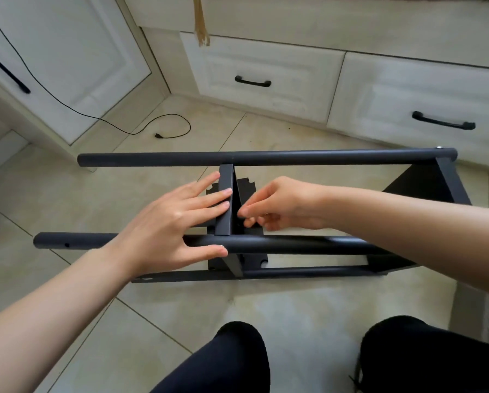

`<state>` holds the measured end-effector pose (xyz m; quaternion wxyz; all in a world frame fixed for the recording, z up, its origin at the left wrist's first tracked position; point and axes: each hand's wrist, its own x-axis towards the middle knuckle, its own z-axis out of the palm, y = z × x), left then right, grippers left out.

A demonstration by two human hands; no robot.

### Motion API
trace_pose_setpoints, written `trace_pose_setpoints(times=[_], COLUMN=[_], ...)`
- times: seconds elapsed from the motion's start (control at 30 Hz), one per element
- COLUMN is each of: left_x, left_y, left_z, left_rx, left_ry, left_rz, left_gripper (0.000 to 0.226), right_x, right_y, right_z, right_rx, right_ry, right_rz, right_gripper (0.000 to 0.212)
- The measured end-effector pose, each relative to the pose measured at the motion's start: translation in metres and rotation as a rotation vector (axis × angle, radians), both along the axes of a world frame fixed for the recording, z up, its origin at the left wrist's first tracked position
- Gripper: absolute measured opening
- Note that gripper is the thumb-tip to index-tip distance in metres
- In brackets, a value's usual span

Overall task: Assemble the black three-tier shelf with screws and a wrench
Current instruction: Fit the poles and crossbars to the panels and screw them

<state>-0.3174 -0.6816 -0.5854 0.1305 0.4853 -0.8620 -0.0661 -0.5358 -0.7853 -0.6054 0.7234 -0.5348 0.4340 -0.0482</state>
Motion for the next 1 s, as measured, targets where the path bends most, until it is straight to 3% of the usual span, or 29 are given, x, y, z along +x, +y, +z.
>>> trace_pose_setpoints(times=[0.23,0.6,1.0], left_x=[0.003,0.003,0.004], left_y=[0.002,0.002,0.002], left_z=[-0.013,-0.017,-0.019], left_rx=[0.040,0.037,0.028], left_ry=[0.120,0.156,0.137], left_rz=[0.007,0.011,0.014], left_gripper=[0.072,0.073,0.073], right_x=[0.012,0.023,0.019], right_y=[-0.009,-0.009,-0.008], right_z=[-0.017,-0.032,-0.033], right_rx=[0.164,0.386,0.397], right_ry=[-0.080,-0.133,-0.175], right_rz=[0.091,0.202,0.262], right_gripper=[0.014,0.025,0.021])
